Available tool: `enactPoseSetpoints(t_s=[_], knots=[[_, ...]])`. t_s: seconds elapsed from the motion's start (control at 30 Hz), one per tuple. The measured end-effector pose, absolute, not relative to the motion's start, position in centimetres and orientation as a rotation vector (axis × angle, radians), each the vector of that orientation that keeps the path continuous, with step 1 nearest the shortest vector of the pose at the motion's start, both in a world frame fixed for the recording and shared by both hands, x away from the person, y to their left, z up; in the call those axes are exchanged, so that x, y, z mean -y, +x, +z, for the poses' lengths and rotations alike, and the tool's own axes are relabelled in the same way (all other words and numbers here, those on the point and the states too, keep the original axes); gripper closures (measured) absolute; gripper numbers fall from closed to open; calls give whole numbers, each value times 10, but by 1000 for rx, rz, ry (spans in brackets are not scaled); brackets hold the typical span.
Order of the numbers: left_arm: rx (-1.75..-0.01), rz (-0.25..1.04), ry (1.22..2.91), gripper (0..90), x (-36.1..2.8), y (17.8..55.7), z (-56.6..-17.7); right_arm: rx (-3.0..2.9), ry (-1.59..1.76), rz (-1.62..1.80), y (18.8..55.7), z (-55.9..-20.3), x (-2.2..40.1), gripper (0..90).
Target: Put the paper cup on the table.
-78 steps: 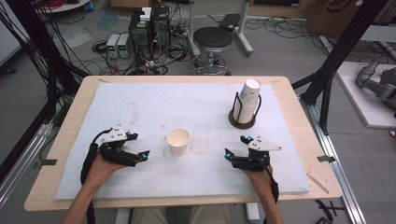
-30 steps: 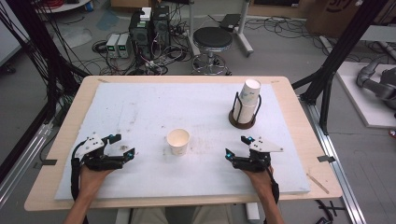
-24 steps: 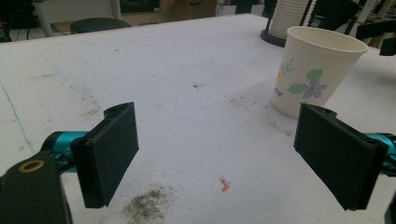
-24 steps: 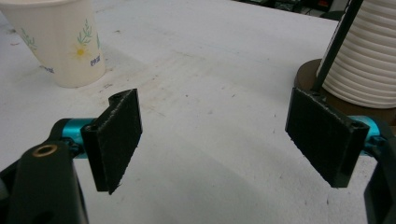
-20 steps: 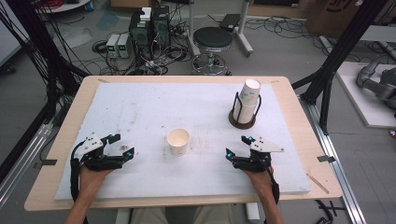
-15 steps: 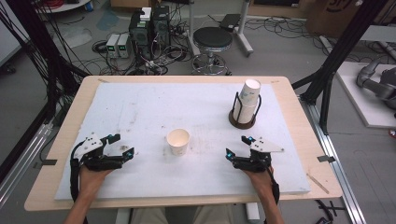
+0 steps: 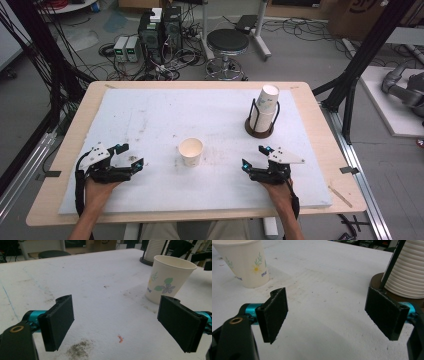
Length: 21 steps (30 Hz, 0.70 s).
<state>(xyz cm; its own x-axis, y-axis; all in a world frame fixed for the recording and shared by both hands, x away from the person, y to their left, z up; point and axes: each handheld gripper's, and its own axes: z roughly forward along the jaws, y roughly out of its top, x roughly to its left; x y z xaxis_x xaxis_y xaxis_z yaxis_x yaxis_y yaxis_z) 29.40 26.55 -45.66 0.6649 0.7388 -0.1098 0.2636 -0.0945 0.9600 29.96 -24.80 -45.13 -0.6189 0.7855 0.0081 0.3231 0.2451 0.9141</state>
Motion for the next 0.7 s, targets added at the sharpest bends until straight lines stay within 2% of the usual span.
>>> enactPoseSetpoints(t_s=[0.7], knots=[[-826, 485, 1661, 140, -266, 293, -457, -2070, 1009, 1351, 299, -451, 248, 190]])
